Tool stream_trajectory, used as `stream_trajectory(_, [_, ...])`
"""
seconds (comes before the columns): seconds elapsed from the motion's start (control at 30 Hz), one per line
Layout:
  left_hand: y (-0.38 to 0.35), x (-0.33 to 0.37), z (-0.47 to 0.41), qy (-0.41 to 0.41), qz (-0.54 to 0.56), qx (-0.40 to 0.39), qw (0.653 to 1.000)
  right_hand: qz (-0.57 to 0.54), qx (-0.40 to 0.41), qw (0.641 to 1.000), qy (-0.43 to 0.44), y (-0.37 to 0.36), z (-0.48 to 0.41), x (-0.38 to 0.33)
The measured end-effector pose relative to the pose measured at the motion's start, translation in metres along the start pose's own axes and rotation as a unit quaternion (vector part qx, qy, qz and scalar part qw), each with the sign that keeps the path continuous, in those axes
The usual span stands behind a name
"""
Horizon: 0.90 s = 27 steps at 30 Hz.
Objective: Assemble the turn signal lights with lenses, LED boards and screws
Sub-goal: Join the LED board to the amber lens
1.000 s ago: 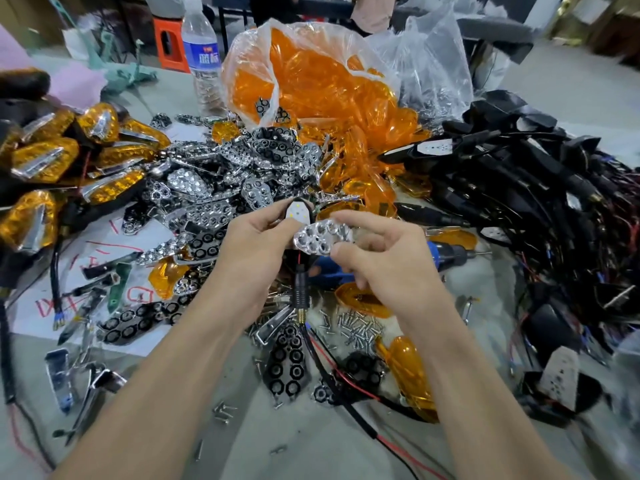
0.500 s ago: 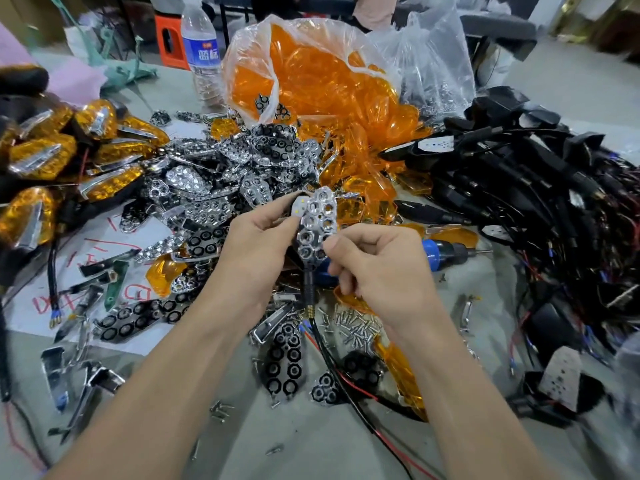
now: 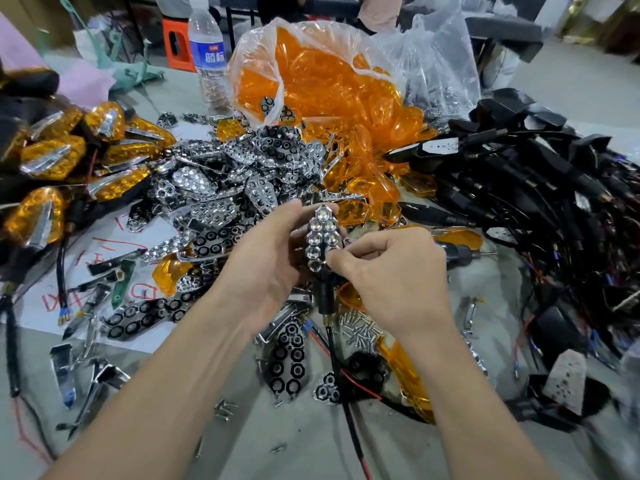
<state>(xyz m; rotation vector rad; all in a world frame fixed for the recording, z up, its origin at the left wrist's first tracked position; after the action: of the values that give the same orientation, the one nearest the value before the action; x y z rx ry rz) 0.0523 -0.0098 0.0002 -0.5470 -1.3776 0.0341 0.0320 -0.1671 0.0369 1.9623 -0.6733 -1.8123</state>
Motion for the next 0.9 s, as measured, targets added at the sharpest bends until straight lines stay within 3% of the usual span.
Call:
stream_trajectory(0.17, [0.003,0.006,-0.002,-0.050,0.015,0.044,0.998,-0.036,0.084,0.996,0.008,0.004,0.005,-0.001])
stream_trajectory(0.47, [0.000,0.016,0.003,-0.111,-0.003,0.072,0.991,-0.218,-0.115,0.969,0.012,-0.034,-0.002,-0.001])
stream_trajectory(0.67, [-0.010,0.018,0.005,-0.106,-0.035,-0.016,0.994,-0.288,-0.085,0.953,0.024,-0.025,-0.005,0.002])
stream_trajectory(0.9, [-0.009,0.022,0.005,-0.150,-0.083,0.011,0.985,-0.309,-0.122,0.942,0.039,-0.025,-0.002,-0.004])
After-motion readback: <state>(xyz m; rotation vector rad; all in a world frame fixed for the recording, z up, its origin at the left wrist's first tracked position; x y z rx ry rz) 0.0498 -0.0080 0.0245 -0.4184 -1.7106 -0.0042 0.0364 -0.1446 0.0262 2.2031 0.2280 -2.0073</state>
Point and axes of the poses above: each hand's wrist, its own z-axis away from the middle knuckle, its own y-axis out of the back of the hand, x = y × z, the point moved 7 cm from there along -z, towards the middle knuckle, and after that the axes turned 8 degrees about -x, right-handed, at the moved point
